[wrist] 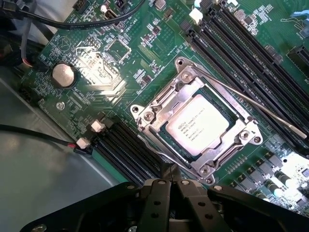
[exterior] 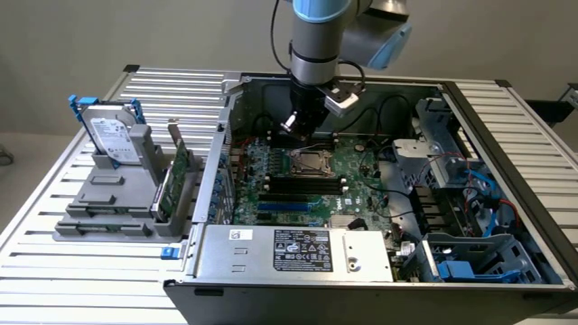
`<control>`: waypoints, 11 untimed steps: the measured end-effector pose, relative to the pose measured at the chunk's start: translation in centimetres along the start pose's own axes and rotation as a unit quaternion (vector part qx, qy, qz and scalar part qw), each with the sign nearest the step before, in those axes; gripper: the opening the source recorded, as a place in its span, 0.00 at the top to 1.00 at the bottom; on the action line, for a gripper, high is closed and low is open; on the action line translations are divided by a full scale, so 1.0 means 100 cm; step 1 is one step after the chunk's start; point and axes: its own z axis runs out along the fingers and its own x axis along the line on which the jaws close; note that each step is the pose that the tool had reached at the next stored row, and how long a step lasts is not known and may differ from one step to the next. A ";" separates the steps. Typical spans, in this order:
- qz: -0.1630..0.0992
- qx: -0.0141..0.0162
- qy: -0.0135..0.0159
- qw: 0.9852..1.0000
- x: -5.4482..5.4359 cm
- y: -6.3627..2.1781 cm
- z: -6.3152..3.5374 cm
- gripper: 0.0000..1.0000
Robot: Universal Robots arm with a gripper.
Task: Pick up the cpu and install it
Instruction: 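Install the second cpu locking lever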
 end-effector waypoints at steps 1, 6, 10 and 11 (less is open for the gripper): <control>0.000 0.000 0.000 1.000 0.000 0.0004 0.0002 0.89; -0.002 0.000 -0.001 1.000 0.002 0.0023 0.0014 0.89; -0.003 -0.001 -0.001 1.000 0.003 0.0037 0.0022 0.89; -0.003 -0.001 -0.001 1.000 0.003 0.0041 0.0023 0.89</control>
